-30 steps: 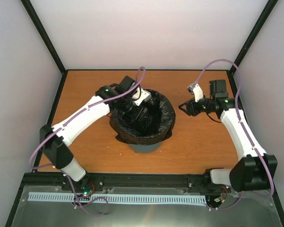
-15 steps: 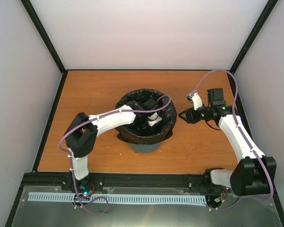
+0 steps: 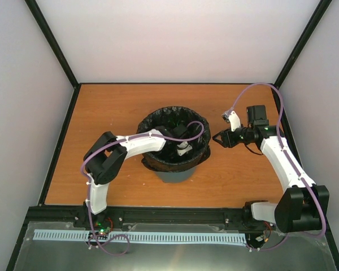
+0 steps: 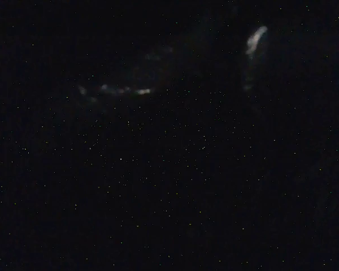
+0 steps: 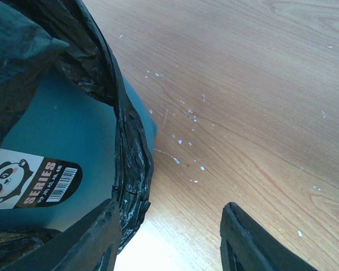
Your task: Put the trash bags into the trash bin
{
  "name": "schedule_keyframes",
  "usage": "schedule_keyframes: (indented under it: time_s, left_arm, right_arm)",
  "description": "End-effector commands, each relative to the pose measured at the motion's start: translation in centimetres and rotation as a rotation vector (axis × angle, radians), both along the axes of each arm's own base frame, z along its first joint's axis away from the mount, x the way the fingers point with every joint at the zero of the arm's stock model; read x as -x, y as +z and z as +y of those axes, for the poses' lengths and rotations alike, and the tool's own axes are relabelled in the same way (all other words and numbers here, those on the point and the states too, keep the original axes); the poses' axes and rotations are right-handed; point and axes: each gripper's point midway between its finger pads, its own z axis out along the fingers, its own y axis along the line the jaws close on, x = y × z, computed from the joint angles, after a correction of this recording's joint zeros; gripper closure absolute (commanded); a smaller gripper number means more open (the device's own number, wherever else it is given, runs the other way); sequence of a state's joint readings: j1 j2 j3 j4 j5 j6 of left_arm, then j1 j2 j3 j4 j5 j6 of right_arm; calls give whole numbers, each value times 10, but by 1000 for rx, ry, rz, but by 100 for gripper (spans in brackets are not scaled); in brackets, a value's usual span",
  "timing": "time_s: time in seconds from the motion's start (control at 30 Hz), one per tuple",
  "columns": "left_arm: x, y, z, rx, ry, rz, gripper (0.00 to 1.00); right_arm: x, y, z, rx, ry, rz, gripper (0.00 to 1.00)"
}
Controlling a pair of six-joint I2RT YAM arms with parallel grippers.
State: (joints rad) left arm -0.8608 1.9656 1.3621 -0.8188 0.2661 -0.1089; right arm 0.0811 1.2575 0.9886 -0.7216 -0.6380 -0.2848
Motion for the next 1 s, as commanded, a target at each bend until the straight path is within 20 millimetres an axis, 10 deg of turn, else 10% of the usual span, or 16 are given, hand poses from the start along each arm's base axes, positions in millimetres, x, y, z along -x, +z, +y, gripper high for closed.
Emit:
schedule_keyframes:
  time_s: [0.0, 0.47, 0.77, 0.97]
  left_arm:
    - [5, -6, -2, -8, -14, 12, 40]
    - [4, 106, -14, 164, 26, -69, 39]
    - [-1, 119, -21, 182, 9, -79, 37]
    - [1, 73, -16, 91, 20, -18, 39]
  right_arm:
    - [0, 4, 3, -10, 22, -19, 50]
    - [2, 9, 4, -18, 21, -29, 50]
    - [3, 10, 4, -18, 23, -35, 49]
    - [4, 9, 5, -22, 25, -28, 50]
